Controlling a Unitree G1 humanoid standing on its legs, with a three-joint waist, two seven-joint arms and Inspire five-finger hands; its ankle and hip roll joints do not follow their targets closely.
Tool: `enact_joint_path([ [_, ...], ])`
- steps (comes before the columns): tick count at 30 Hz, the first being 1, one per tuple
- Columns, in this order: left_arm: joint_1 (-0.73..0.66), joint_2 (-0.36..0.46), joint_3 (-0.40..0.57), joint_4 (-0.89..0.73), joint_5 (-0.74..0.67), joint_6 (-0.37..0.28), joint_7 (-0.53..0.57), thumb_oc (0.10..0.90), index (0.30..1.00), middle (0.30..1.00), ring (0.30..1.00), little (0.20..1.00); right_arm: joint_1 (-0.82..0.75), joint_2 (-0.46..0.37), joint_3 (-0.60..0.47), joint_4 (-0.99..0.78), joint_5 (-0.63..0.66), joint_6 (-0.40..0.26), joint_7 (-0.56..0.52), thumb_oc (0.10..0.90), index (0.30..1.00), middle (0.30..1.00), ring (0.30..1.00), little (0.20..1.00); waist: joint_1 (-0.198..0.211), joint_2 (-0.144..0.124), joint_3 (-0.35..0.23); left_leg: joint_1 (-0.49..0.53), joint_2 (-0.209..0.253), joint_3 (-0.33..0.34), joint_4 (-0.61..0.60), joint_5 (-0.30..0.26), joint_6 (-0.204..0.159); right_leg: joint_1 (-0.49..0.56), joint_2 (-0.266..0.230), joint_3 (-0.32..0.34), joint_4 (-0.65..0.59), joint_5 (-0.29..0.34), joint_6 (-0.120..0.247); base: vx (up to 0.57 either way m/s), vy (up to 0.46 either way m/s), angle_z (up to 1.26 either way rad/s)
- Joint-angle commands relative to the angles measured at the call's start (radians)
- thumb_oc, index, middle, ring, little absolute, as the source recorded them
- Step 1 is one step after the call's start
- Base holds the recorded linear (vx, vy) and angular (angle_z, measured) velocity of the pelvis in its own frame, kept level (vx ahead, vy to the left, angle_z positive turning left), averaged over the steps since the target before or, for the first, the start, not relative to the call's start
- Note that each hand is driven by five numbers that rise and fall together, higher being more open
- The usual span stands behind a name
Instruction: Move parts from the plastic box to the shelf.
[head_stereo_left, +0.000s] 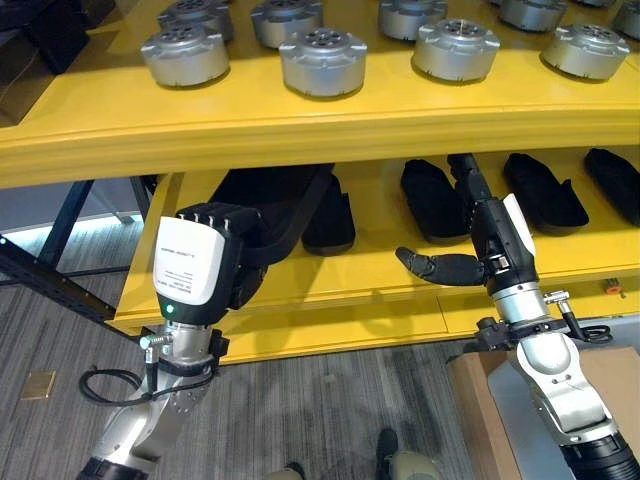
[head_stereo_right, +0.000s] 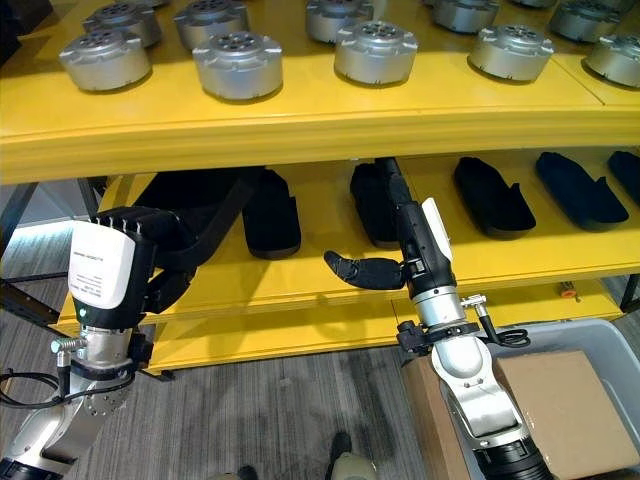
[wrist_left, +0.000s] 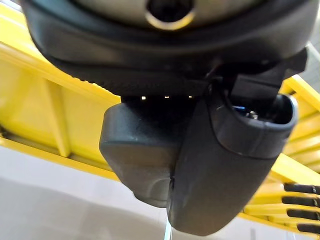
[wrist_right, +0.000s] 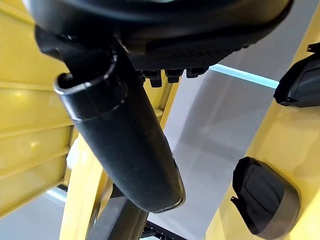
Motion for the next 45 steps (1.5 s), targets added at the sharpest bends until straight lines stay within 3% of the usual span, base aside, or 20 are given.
enact_joint_path([
  [1, -0.089, -0.004, 0.058, -0.068, -0.043, -0.041, 0.033, 0.400, 0.300, 0.300, 0.300, 0.300, -0.098, -0.009, -0.035, -0.093, 0.010, -0.105, -0.023, 0.900, 1.000, 1.000, 1.000, 1.000, -0.011, 0.005, -0.085, 0.072, 0.011, -0.049, 0.020, -0.087, 0.015, 0.058, 0.024, 0.022, -0.007, -0.066, 0.055, -0.20, 0.283, 0.18],
  [3, -0.073, -0.018, 0.060, -0.063, -0.032, -0.091, 0.015, 0.400, 0.300, 0.300, 0.300, 0.300, -0.082, 0.008, -0.069, -0.100, -0.009, -0.081, -0.026, 0.900, 1.000, 1.000, 1.000, 1.000, -0.009, -0.005, -0.084, 0.089, -0.044, -0.065, -0.013, -0.096, 0.035, 0.034, -0.018, 0.063, -0.061, 0.023, 0.107, -0.18, 0.289, 0.32],
  [10, -0.056, -0.032, 0.078, -0.078, -0.026, -0.052, 0.072, 0.400, 0.300, 0.300, 0.300, 0.300, -0.059, 0.031, -0.065, -0.113, -0.071, -0.082, -0.043, 0.900, 1.000, 1.000, 1.000, 1.000, 0.001, -0.013, -0.080, 0.103, -0.086, -0.030, -0.021, -0.106, 0.053, 0.019, -0.062, 0.041, -0.121, 0.116, 0.132, -0.07, 0.145, 0.06],
  [14, -0.058, -0.033, 0.094, -0.086, -0.027, -0.015, 0.075, 0.400, 0.300, 0.300, 0.300, 0.300, -0.063, 0.041, -0.048, -0.114, -0.082, -0.093, -0.030, 0.900, 1.000, 1.000, 1.000, 1.000, 0.016, -0.013, -0.072, 0.105, -0.081, 0.010, -0.026, -0.097, 0.058, 0.017, -0.069, -0.014, -0.055, 0.114, 0.127, -0.03, 0.030, -0.13],
  [17, -0.079, -0.034, 0.079, -0.078, -0.031, 0.022, 0.063, 0.400, 0.300, 0.300, 0.300, 0.300, -0.052, 0.027, -0.050, -0.115, -0.074, -0.116, -0.027, 0.900, 1.000, 1.000, 1.000, 1.000, 0.000, -0.015, -0.076, 0.081, -0.073, -0.039, -0.027, -0.080, 0.065, 0.027, -0.036, 0.088, -0.022, 0.043, 0.110, 0.01, -0.096, -0.04],
  [21, -0.065, -0.045, 0.093, -0.068, -0.051, 0.043, 0.055, 0.400, 0.300, 0.300, 0.300, 0.300, -0.068, 0.003, -0.050, -0.113, -0.076, -0.125, 0.014, 0.900, 1.000, 1.000, 1.000, 1.000, 0.009, -0.030, -0.089, 0.087, -0.053, -0.037, -0.027, -0.077, 0.050, 0.091, -0.017, 0.079, -0.097, 0.011, 0.117, 0.14, -0.194, 0.17],
  [27, -0.015, -0.060, 0.145, -0.071, -0.070, 0.075, 0.028, 0.400, 0.300, 0.300, 0.300, 0.300, -0.061, -0.023, -0.059, -0.169, 0.022, -0.116, 0.128, 0.900, 1.000, 1.000, 1.000, 1.000, 0.019, -0.041, -0.100, 0.097, 0.003, -0.020, -0.064, -0.030, 0.010, 0.157, 0.006, 0.042, -0.132, -0.024, 0.098, 0.18, -0.184, 0.02],
  [31, -0.013, -0.060, 0.149, -0.051, -0.071, 0.085, 0.049, 0.400, 0.300, 0.300, 0.300, 0.300, -0.069, -0.031, -0.062, -0.174, 0.057, -0.140, 0.167, 0.900, 1.000, 1.000, 1.000, 1.000, 0.020, -0.046, -0.098, 0.085, 0.024, -0.007, -0.037, -0.034, -0.001, 0.160, 0.015, 0.022, -0.112, -0.051, 0.078, 0.12, -0.159, 0.06],
  [32, -0.010, -0.055, 0.147, -0.042, -0.076, 0.099, 0.057, 0.400, 0.300, 0.300, 0.300, 0.300, -0.070, -0.036, -0.065, -0.174, 0.071, -0.149, 0.181, 0.900, 1.000, 1.000, 1.000, 1.000, 0.018, -0.050, -0.097, 0.084, 0.022, 0.004, 0.001, -0.058, 0.000, 0.156, 0.018, 0.009, -0.099, -0.062, 0.065, 0.11, -0.164, 0.02],
  [33, -0.007, -0.054, 0.144, -0.038, -0.076, 0.113, 0.066, 0.400, 0.300, 0.300, 0.300, 0.300, -0.071, -0.045, -0.070, -0.173, 0.088, -0.151, 0.191, 0.900, 1.000, 1.000, 1.000, 1.000, 0.016, -0.055, -0.095, 0.080, 0.035, 0.034, 0.070, -0.048, -0.009, 0.158, 0.020, -0.008, -0.095, -0.067, 0.050, 0.11, -0.183, 0.01],
  [34, -0.010, -0.057, 0.138, -0.040, -0.081, 0.127, 0.069, 0.400, 0.300, 0.300, 0.300, 0.300, -0.071, -0.054, -0.073, -0.175, 0.098, -0.152, 0.200, 0.900, 1.000, 1.000, 1.000, 1.000, 0.021, -0.060, -0.084, 0.035, 0.069, 0.061, 0.185, 0.023, -0.039, 0.167, 0.024, -0.023, -0.098, -0.072, 0.032, 0.08, -0.218, 0.04],
  [35, -0.018, -0.059, 0.137, -0.040, -0.082, 0.135, 0.064, 0.400, 0.300, 0.300, 0.300, 0.300, -0.079, -0.058, -0.074, -0.170, 0.093, -0.152, 0.203, 0.900, 1.000, 1.000, 1.000, 1.000, 0.042, -0.071, -0.060, -0.086, 0.113, 0.018, 0.370, 0.115, -0.075, 0.186, 0.037, -0.012, -0.106, -0.081, 0.002, 0.05, -0.180, 0.01],
  [36, -0.021, -0.059, 0.136, -0.040, -0.081, 0.137, 0.064, 0.400, 0.300, 0.300, 0.300, 0.300, -0.082, -0.058, -0.073, -0.168, 0.092, -0.153, 0.203, 0.900, 1.000, 1.000, 1.000, 1.000, 0.042, -0.069, -0.058, -0.109, 0.120, 0.004, 0.396, 0.118, -0.079, 0.185, 0.042, -0.011, -0.106, -0.082, -0.002, 0.08, -0.065, -0.13],
  [37, -0.033, -0.063, 0.129, -0.029, -0.071, 0.152, 0.062, 0.400, 0.300, 0.300, 0.300, 0.300, -0.097, -0.059, -0.063, -0.158, 0.089, -0.152, 0.199, 0.900, 1.000, 1.000, 1.000, 1.000, 0.048, -0.066, -0.042, -0.166, 0.148, -0.032, 0.392, 0.137, -0.085, 0.190, 0.054, 0.004, -0.101, -0.093, -0.007, 0.08, 0.093, -0.14],
  [40, -0.045, -0.064, 0.119, -0.014, -0.068, 0.164, 0.074, 0.400, 0.300, 0.300, 0.300, 0.300, -0.128, -0.061, -0.046, -0.147, 0.079, -0.137, 0.175, 0.900, 1.000, 1.000, 1.000, 1.000, 0.043, -0.046, -0.037, -0.164, 0.215, -0.026, 0.219, 0.182, -0.099, 0.193, 0.064, 0.004, -0.095, -0.106, 0.003, 0.15, 0.231, 0.01],
  [41, -0.052, -0.067, 0.100, -0.015, -0.060, 0.184, 0.081, 0.400, 0.300, 0.300, 0.300, 0.300, -0.139, -0.059, -0.035, -0.148, 0.064, -0.121, 0.158, 0.900, 1.000, 1.000, 1.000, 1.000, 0.044, -0.038, -0.032, -0.193, 0.264, -0.046, 0.113, 0.273, -0.120, 0.212, 0.055, 0.020, -0.105, -0.102, 0.012, 0.23, 0.404, -0.23],
  [42, -0.061, -0.069, 0.087, -0.009, -0.054, 0.201, 0.088, 0.400, 0.300, 0.300, 0.300, 0.300, -0.143, -0.063, -0.027, -0.146, 0.059, -0.121, 0.148, 0.900, 1.000, 1.000, 1.000, 1.000, 0.042, -0.034, -0.028, -0.191, 0.276, -0.067, 0.049, 0.294, -0.125, 0.217, 0.045, 0.029, -0.100, -0.108, 0.019, 0.23, 0.445, -0.15],
  [43, -0.070, -0.066, 0.081, -0.004, -0.060, 0.214, 0.095, 0.400, 0.300, 0.300, 0.300, 0.300, -0.141, -0.070, -0.023, -0.144, 0.051, -0.137, 0.146, 0.900, 1.000, 1.000, 1.000, 1.000, 0.041, -0.031, -0.022, -0.186, 0.278, -0.098, 0.009, 0.284, -0.124, 0.215, 0.028, 0.045, -0.082, -0.119, 0.030, 0.20, 0.414, -0.12],
  [44, -0.070, -0.067, 0.088, 0.001, -0.055, 0.225, 0.089, 0.400, 0.300, 0.300, 0.300, 0.300, -0.115, -0.080, -0.029, -0.146, 0.050, -0.162, 0.143, 0.900, 1.000, 1.000, 1.000, 1.000, 0.034, -0.028, -0.018, -0.168, 0.273, -0.110, -0.018, 0.239, -0.115, 0.207, 0.001, 0.057, -0.057, -0.129, 0.045, 0.16, 0.340, -0.14],
  [45, -0.068, -0.068, 0.089, 0.004, -0.053, 0.227, 0.089, 0.400, 0.300, 0.300, 0.300, 0.300, -0.104, -0.083, -0.035, -0.150, 0.058, -0.164, 0.144, 0.900, 1.000, 1.000, 1.000, 1.000, 0.029, -0.028, -0.018, -0.158, 0.270, -0.099, -0.022, 0.224, -0.112, 0.206, -0.007, 0.054, -0.054, -0.129, 0.049, 0.13, 0.303, -0.35],
])
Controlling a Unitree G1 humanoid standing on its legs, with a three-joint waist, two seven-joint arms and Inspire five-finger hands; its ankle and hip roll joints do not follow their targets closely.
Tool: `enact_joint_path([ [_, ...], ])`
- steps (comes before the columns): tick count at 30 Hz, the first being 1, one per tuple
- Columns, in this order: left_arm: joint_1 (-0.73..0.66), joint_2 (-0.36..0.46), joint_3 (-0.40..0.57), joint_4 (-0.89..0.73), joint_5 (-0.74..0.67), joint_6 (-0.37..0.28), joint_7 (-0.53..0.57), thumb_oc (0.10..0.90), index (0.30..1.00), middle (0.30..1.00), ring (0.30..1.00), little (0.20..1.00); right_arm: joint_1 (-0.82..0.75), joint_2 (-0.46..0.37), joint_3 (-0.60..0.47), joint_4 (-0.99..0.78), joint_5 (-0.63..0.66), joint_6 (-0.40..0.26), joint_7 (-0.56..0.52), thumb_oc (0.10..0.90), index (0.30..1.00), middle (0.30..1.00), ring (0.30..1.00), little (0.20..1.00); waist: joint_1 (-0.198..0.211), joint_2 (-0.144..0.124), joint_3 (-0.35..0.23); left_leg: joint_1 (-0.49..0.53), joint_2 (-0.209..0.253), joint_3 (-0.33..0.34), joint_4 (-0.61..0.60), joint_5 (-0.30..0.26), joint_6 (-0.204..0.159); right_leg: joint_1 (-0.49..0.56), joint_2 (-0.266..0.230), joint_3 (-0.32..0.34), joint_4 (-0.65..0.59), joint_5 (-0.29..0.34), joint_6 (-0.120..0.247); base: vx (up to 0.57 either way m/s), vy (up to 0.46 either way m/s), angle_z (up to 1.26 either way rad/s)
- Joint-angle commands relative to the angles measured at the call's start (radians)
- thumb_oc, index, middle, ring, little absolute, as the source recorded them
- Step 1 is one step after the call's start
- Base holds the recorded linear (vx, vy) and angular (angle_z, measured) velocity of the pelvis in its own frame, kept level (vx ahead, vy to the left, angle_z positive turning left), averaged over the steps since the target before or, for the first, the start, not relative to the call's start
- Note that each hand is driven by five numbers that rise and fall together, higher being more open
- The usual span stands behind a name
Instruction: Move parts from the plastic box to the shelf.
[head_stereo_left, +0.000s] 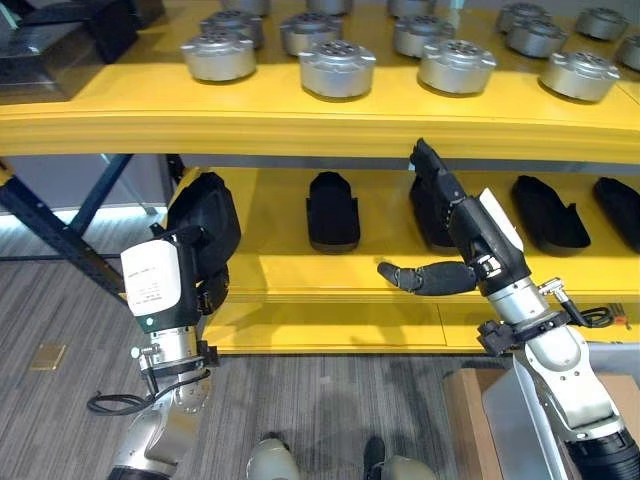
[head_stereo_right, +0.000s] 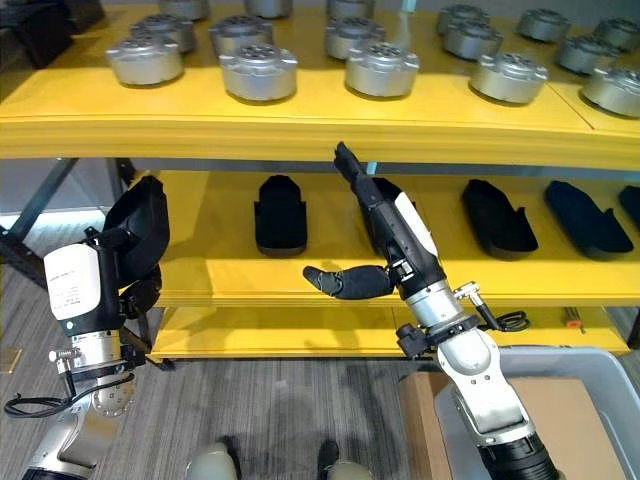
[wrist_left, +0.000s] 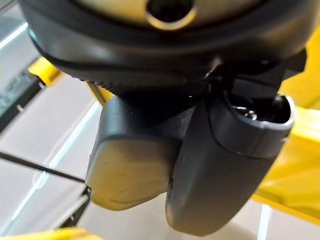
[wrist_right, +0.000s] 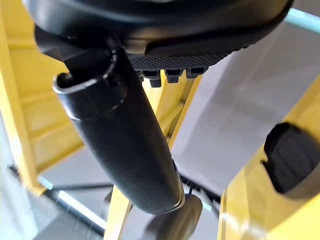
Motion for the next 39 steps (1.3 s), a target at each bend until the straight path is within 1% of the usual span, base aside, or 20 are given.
enact_joint_path([
  [1, -0.040, 0.058, 0.092, -0.168, 0.031, -0.008, 0.099, 0.400, 0.300, 0.300, 0.300, 0.300, -0.033, -0.046, -0.057, -0.127, 0.048, -0.113, -0.039, 0.900, 1.000, 1.000, 1.000, 1.000, -0.018, 0.001, -0.040, 0.114, -0.036, 0.039, 0.008, 0.064, 0.003, 0.157, -0.127, 0.007, -0.044, -0.063, 0.119, 0.08, 0.218, -0.49],
  [2, -0.032, 0.060, 0.098, -0.163, 0.050, -0.012, 0.103, 0.400, 0.300, 0.300, 0.300, 0.300, -0.002, -0.047, -0.079, -0.143, 0.064, -0.119, -0.033, 0.900, 1.000, 1.000, 1.000, 1.000, -0.028, 0.002, -0.045, 0.137, -0.049, 0.056, -0.003, 0.045, 0.004, 0.148, -0.139, 0.004, -0.039, -0.060, 0.130, 0.08, 0.225, -0.49],
  [4, -0.020, 0.069, 0.104, -0.160, 0.073, -0.023, 0.107, 0.400, 0.300, 0.300, 0.300, 0.300, 0.043, -0.032, -0.110, -0.155, 0.076, -0.149, -0.014, 0.900, 1.000, 1.000, 1.000, 1.000, -0.032, 0.001, -0.047, 0.168, -0.078, 0.057, -0.022, 0.020, 0.006, 0.128, -0.157, 0.017, -0.044, -0.043, 0.155, 0.06, 0.141, -0.32],
  [8, -0.021, 0.082, 0.116, -0.173, 0.094, -0.044, 0.097, 0.400, 0.300, 0.300, 0.300, 0.300, 0.050, -0.017, -0.126, -0.174, 0.070, -0.146, -0.034, 0.900, 1.000, 1.000, 1.000, 1.000, -0.017, -0.003, -0.041, 0.164, -0.106, 0.047, -0.022, 0.005, 0.009, 0.118, -0.166, 0.018, -0.065, -0.026, 0.168, -0.01, 0.002, -0.10],
  [10, -0.032, 0.098, 0.125, -0.190, 0.114, -0.064, 0.076, 0.400, 0.300, 0.300, 0.300, 0.300, 0.037, 0.002, -0.123, -0.191, 0.043, -0.138, -0.063, 0.900, 1.000, 1.000, 1.000, 1.000, 0.001, -0.010, -0.034, 0.147, -0.120, 0.034, -0.011, -0.006, 0.015, 0.119, -0.168, 0.022, -0.088, -0.017, 0.175, -0.02, -0.103, 0.30],
  [13, -0.039, 0.105, 0.122, -0.195, 0.123, -0.074, 0.063, 0.400, 0.300, 0.300, 0.300, 0.300, 0.029, 0.014, -0.116, -0.197, 0.034, -0.143, -0.072, 0.900, 1.000, 1.000, 1.000, 1.000, 0.014, -0.019, -0.031, 0.130, -0.124, 0.025, 0.003, -0.010, 0.019, 0.128, -0.163, 0.024, -0.100, -0.018, 0.174, 0.01, -0.083, 0.22],
  [18, -0.050, 0.118, 0.111, -0.200, 0.130, -0.064, 0.067, 0.400, 0.300, 0.300, 0.300, 0.300, 0.015, 0.022, -0.100, -0.186, 0.026, -0.134, -0.091, 0.900, 1.000, 1.000, 1.000, 1.000, 0.028, -0.026, -0.024, 0.096, -0.117, 0.011, 0.030, -0.010, 0.017, 0.135, -0.154, 0.024, -0.104, -0.025, 0.169, 0.01, -0.090, 0.15],
  [22, -0.052, 0.124, 0.131, -0.203, 0.138, -0.017, 0.091, 0.400, 0.300, 0.300, 0.300, 0.300, 0.014, 0.036, -0.101, -0.179, 0.026, -0.146, -0.112, 0.900, 1.000, 1.000, 1.000, 1.000, 0.035, -0.027, -0.014, 0.064, -0.113, -0.002, 0.053, -0.008, 0.014, 0.131, -0.147, 0.026, -0.093, -0.038, 0.165, 0.00, -0.056, -0.06],
  [25, -0.045, 0.128, 0.143, -0.201, 0.145, -0.027, 0.085, 0.400, 0.300, 0.300, 0.300, 0.300, 0.017, 0.041, -0.097, -0.179, 0.013, -0.147, -0.127, 0.900, 1.000, 1.000, 1.000, 1.000, 0.039, -0.029, -0.007, 0.040, -0.117, -0.017, 0.070, -0.007, 0.015, 0.124, -0.139, 0.032, -0.078, -0.051, 0.161, -0.01, -0.066, -0.03],
  [28, -0.057, 0.134, 0.132, -0.197, 0.165, -0.024, 0.084, 0.400, 0.300, 0.300, 0.300, 0.300, 0.003, 0.046, -0.081, -0.171, -0.004, -0.162, -0.147, 0.900, 1.000, 1.000, 1.000, 1.000, 0.043, -0.029, 0.009, 0.009, -0.118, -0.030, 0.094, -0.007, 0.013, 0.104, -0.133, 0.031, -0.053, -0.066, 0.155, -0.07, -0.066, 0.02],
  [32, -0.085, 0.140, 0.119, -0.187, 0.175, -0.025, 0.096, 0.400, 0.300, 0.300, 0.300, 0.300, -0.023, 0.042, -0.061, -0.162, -0.002, -0.167, -0.138, 0.900, 1.000, 1.000, 1.000, 1.000, 0.043, -0.026, 0.027, -0.010, -0.116, -0.036, 0.108, -0.007, 0.011, 0.087, -0.129, 0.031, -0.038, -0.073, 0.152, -0.07, -0.031, -0.03],
  [34, -0.113, 0.140, 0.102, -0.178, 0.191, -0.014, 0.098, 0.400, 0.300, 0.300, 0.300, 0.300, -0.045, 0.035, -0.043, -0.161, 0.058, -0.156, -0.104, 0.900, 1.000, 1.000, 1.000, 1.000, 0.039, -0.022, 0.037, -0.017, -0.117, -0.039, 0.113, -0.004, 0.011, 0.074, -0.125, 0.037, -0.027, -0.077, 0.148, -0.05, -0.004, -0.06],
  [39, -0.177, 0.153, 0.058, -0.133, 0.199, 0.012, 0.116, 0.400, 0.300, 0.300, 0.300, 0.300, -0.085, 0.056, -0.008, -0.139, 0.403, -0.089, 0.041, 0.900, 1.000, 1.000, 1.000, 1.000, 0.033, -0.017, 0.056, -0.037, -0.113, -0.049, 0.136, -0.002, 0.009, 0.048, -0.120, 0.042, 0.006, -0.089, 0.140, -0.03, -0.017, -0.04],
])
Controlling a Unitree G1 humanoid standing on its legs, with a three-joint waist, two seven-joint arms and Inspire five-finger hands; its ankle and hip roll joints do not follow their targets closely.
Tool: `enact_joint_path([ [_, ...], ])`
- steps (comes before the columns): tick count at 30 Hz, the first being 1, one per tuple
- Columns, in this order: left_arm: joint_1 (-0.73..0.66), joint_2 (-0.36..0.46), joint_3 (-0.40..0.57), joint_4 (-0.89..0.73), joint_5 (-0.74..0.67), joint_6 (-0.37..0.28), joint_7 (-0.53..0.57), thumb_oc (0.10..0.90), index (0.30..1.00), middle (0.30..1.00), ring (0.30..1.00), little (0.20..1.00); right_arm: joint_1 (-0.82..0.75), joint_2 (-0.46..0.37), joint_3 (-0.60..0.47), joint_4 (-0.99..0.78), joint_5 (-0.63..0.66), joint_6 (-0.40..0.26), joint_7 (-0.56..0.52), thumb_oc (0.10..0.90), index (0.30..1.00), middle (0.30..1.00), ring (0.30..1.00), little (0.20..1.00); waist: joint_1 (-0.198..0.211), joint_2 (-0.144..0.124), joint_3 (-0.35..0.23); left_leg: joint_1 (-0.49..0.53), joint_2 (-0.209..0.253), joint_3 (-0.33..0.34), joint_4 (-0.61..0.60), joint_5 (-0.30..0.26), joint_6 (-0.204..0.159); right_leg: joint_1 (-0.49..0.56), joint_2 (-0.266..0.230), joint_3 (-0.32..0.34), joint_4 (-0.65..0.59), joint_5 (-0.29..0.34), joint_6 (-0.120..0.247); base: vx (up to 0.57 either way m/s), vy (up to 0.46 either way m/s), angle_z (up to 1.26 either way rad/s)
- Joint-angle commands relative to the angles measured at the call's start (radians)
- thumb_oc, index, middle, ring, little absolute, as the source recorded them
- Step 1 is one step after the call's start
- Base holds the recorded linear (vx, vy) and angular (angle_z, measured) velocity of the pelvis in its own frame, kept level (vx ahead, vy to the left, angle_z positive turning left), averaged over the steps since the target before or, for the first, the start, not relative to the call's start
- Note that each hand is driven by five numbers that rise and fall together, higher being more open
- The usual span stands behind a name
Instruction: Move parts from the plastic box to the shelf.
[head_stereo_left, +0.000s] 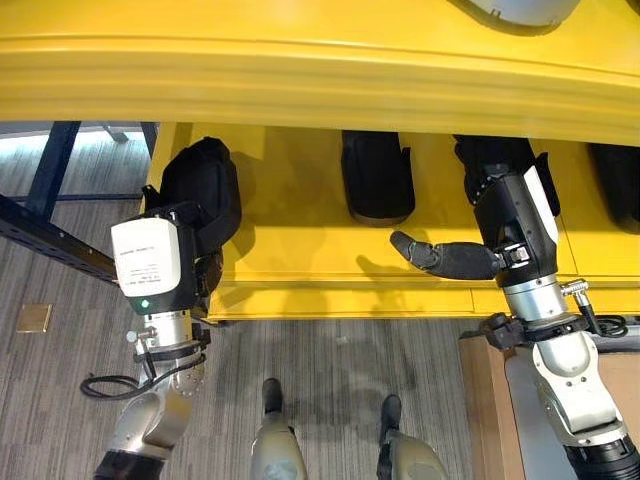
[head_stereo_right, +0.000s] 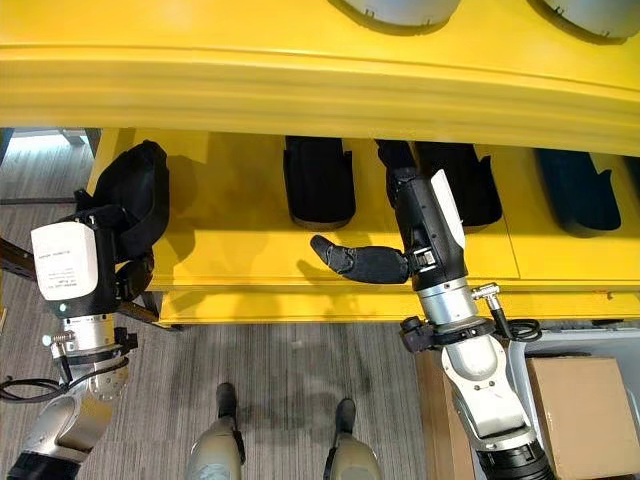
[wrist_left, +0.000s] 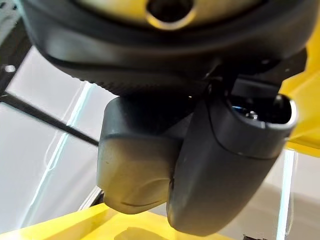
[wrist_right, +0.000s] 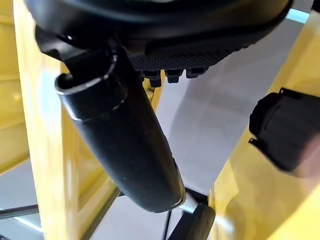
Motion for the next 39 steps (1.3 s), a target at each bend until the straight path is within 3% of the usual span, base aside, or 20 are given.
enact_joint_path([
  [1, -0.165, 0.098, 0.008, -0.043, 0.081, -0.005, 0.121, 0.400, 0.300, 0.300, 0.300, 0.300, -0.116, 0.045, -0.005, -0.045, 0.375, -0.035, 0.144, 0.900, 1.000, 1.000, 1.000, 1.000, -0.017, -0.014, -0.069, -0.110, 0.040, -0.058, 0.140, -0.060, -0.012, -0.016, -0.024, 0.018, 0.200, -0.192, -0.020, -0.05, -0.041, -0.03],
  [5, -0.251, 0.110, -0.021, -0.013, 0.087, 0.023, 0.120, 0.400, 0.300, 0.300, 0.300, 0.300, -0.177, 0.091, 0.006, -0.021, 0.477, -0.035, 0.179, 0.900, 1.000, 1.000, 1.000, 1.000, -0.017, -0.016, -0.039, -0.143, 0.042, -0.074, 0.162, -0.057, -0.013, -0.057, -0.016, 0.017, 0.239, -0.205, -0.030, -0.08, -0.049, -0.02],
  [13, -0.388, 0.118, -0.041, 0.041, 0.076, 0.079, 0.153, 0.400, 0.300, 0.300, 0.300, 0.300, -0.296, 0.131, -0.052, -0.054, 0.412, -0.088, 0.171, 0.900, 1.000, 1.000, 1.000, 1.000, -0.030, 0.006, 0.038, -0.233, 0.025, -0.089, 0.221, -0.069, -0.002, -0.222, -0.018, 0.027, 0.377, -0.218, -0.050, -0.15, 0.029, -0.03],
  [15, -0.431, 0.113, -0.039, 0.053, 0.097, 0.108, 0.118, 0.400, 0.300, 0.300, 0.300, 0.300, -0.333, 0.133, -0.083, -0.058, 0.373, -0.099, 0.168, 0.900, 1.000, 1.000, 1.000, 1.000, -0.034, 0.015, 0.062, -0.273, 0.003, -0.099, 0.272, -0.095, 0.012, -0.291, -0.019, 0.039, 0.463, -0.236, -0.061, -0.13, 0.083, -0.02],
  [18, -0.438, 0.110, -0.044, 0.068, 0.104, 0.129, 0.105, 0.400, 0.300, 0.300, 0.300, 0.300, -0.342, 0.129, -0.102, -0.060, 0.359, -0.131, 0.157, 0.900, 1.000, 1.000, 1.000, 1.000, -0.040, 0.018, 0.072, -0.280, -0.005, -0.097, 0.282, -0.103, 0.020, -0.315, -0.017, 0.046, 0.489, -0.241, -0.065, -0.04, 0.043, -0.04],
  [22, -0.437, 0.108, -0.044, 0.094, 0.111, 0.147, 0.112, 0.400, 0.300, 0.300, 0.300, 0.300, -0.355, 0.129, -0.127, -0.071, 0.364, -0.151, 0.176, 0.900, 1.000, 1.000, 1.000, 1.000, -0.047, 0.028, 0.080, -0.283, -0.013, -0.091, 0.282, -0.105, 0.026, -0.341, -0.017, 0.053, 0.512, -0.245, -0.067, -0.03, 0.050, -0.05],
  [26, -0.444, 0.110, -0.054, 0.152, 0.103, 0.160, 0.116, 0.400, 0.300, 0.300, 0.300, 0.300, -0.388, 0.122, -0.136, -0.093, 0.360, -0.217, 0.242, 0.900, 1.000, 1.000, 1.000, 1.000, -0.056, 0.041, 0.079, -0.270, -0.018, -0.076, 0.274, -0.103, 0.032, -0.349, -0.019, 0.056, 0.520, -0.243, -0.068, -0.01, 0.059, -0.10],
  [39, -0.526, 0.184, -0.136, 0.366, 0.176, 0.181, 0.141, 0.400, 0.300, 0.300, 0.300, 0.300, -0.416, 0.080, -0.122, -0.059, 0.420, -0.183, 0.296, 0.900, 1.000, 1.000, 1.000, 1.000, -0.092, 0.048, 0.056, -0.246, -0.011, -0.048, 0.284, -0.109, 0.037, -0.358, -0.022, 0.074, 0.546, -0.241, -0.073, 0.03, 0.030, -0.03],
])
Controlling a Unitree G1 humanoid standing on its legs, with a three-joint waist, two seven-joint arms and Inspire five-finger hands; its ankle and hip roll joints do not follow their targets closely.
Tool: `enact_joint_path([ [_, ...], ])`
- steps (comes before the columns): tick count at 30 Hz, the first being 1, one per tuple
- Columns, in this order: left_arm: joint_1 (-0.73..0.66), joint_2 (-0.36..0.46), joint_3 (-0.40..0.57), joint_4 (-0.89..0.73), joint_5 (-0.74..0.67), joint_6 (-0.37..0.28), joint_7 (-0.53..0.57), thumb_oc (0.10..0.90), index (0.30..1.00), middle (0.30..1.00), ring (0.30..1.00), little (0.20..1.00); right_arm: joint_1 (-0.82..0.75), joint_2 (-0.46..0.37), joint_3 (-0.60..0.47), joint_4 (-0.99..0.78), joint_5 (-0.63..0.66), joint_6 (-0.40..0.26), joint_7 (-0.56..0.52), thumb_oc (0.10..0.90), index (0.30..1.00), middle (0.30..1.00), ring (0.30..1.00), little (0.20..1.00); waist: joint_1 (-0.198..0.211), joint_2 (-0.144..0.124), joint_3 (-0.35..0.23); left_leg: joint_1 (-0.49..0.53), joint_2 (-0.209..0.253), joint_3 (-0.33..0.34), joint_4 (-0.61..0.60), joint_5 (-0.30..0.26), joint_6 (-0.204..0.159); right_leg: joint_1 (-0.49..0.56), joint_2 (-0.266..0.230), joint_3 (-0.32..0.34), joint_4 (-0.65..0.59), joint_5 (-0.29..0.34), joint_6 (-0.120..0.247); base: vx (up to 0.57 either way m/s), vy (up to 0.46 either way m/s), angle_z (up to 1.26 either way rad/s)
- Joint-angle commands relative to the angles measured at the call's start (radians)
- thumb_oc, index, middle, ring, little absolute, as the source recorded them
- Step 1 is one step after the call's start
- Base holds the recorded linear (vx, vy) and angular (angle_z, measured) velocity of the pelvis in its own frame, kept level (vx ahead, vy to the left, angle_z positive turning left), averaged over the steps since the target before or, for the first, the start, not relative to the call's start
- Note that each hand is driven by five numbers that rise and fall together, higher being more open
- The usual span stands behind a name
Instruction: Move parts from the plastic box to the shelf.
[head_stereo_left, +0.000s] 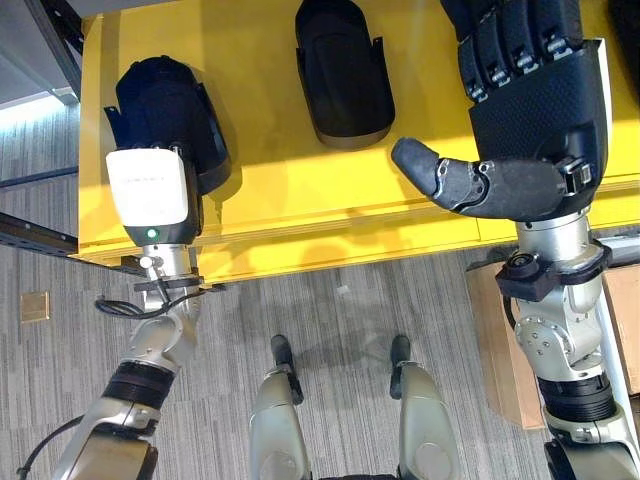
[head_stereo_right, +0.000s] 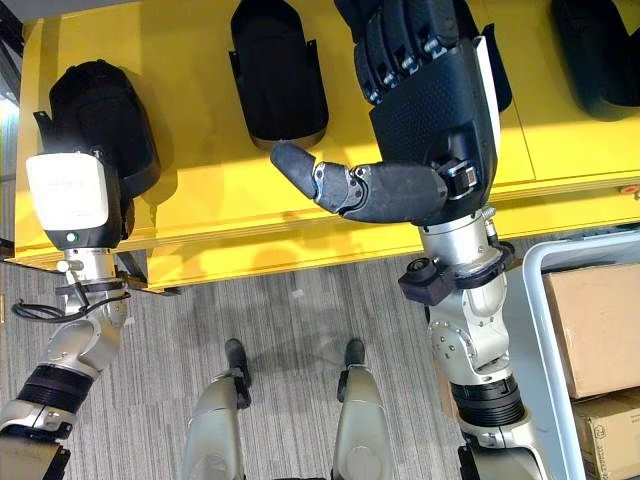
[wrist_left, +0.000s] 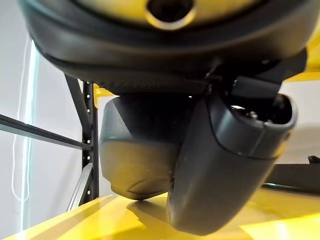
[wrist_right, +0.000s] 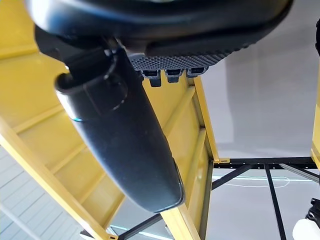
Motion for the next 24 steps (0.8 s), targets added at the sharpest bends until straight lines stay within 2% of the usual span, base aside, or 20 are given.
enact_joint_path([
  [1, -0.108, 0.118, -0.011, -0.033, 0.071, 0.015, 0.092, 0.400, 0.300, 0.300, 0.300, 0.300, -0.090, 0.002, -0.063, -0.130, 0.050, -0.083, 0.026, 0.900, 1.000, 1.000, 1.000, 1.000, -0.025, 0.013, -0.091, 0.004, -0.020, -0.053, -0.017, -0.019, 0.016, 0.029, 0.021, -0.033, 0.063, -0.085, -0.036, 0.00, 0.031, -0.03],
  [7, -0.179, 0.173, -0.078, 0.086, 0.081, 0.022, 0.125, 0.400, 0.300, 0.300, 0.300, 0.300, -0.116, -0.025, -0.044, -0.113, 0.048, -0.075, 0.025, 0.900, 1.000, 1.000, 1.000, 1.000, -0.048, 0.018, -0.094, 0.007, -0.015, -0.036, -0.011, -0.018, 0.014, 0.016, 0.018, -0.022, 0.076, -0.082, -0.036, 0.00, 0.061, -0.07],
  [13, -0.247, 0.209, -0.153, 0.157, 0.088, 0.049, 0.109, 0.400, 0.300, 0.300, 0.300, 0.300, -0.128, -0.055, -0.044, -0.100, 0.086, -0.054, 0.046, 0.900, 1.000, 1.000, 1.000, 1.000, -0.065, 0.023, -0.102, 0.015, -0.013, -0.027, -0.005, -0.022, 0.014, 0.012, 0.013, -0.013, 0.088, -0.084, -0.035, 0.01, 0.030, -0.02],
  [19, -0.236, 0.222, -0.165, 0.237, 0.039, 0.074, 0.124, 0.400, 0.300, 0.300, 0.300, 0.300, -0.148, -0.070, -0.028, -0.095, 0.073, -0.038, 0.036, 0.900, 1.000, 1.000, 1.000, 1.000, -0.067, 0.033, -0.105, 0.020, -0.016, -0.024, 0.002, -0.025, 0.014, 0.010, 0.007, -0.005, 0.098, -0.088, -0.036, 0.01, 0.039, -0.01],
  [24, -0.211, 0.228, -0.157, 0.284, 0.031, 0.062, 0.142, 0.400, 0.300, 0.300, 0.300, 0.300, -0.138, -0.081, -0.028, -0.105, 0.079, -0.030, 0.033, 0.900, 1.000, 1.000, 1.000, 1.000, -0.071, 0.036, -0.112, 0.031, -0.016, -0.020, -0.001, -0.026, 0.013, 0.016, 0.005, 0.001, 0.096, -0.088, -0.034, 0.00, 0.000, 0.00],
])
